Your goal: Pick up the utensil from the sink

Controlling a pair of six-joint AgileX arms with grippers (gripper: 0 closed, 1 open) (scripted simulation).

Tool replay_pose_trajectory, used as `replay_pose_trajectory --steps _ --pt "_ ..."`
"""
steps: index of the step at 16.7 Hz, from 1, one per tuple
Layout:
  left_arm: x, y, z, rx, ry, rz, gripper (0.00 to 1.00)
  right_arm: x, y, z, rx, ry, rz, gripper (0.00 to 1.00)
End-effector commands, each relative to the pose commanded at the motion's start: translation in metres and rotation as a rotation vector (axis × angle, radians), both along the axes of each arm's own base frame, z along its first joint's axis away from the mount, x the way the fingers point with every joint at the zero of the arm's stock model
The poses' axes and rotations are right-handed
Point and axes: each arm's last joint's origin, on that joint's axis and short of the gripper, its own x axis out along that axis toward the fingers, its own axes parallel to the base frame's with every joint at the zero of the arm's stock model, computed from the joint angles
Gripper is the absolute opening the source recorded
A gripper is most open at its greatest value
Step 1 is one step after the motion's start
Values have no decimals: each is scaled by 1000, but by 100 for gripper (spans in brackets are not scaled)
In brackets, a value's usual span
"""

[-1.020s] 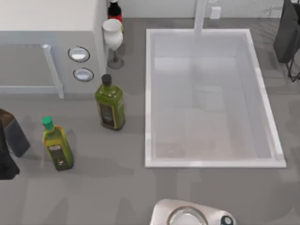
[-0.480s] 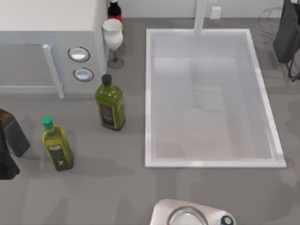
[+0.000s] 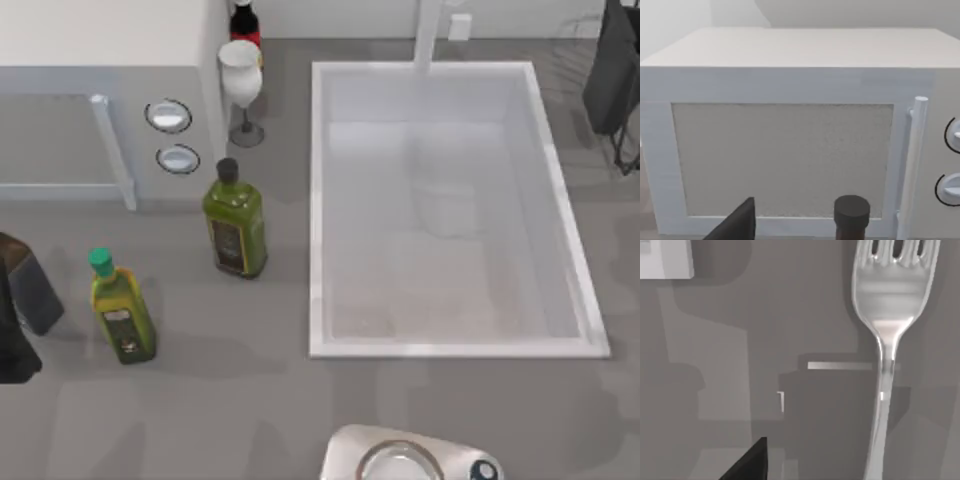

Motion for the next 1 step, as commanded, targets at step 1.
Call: replay_pose_trajectory --steps 1 --pt "0 0 0 0 0 0 100 0 0 0 0 0 0 100"
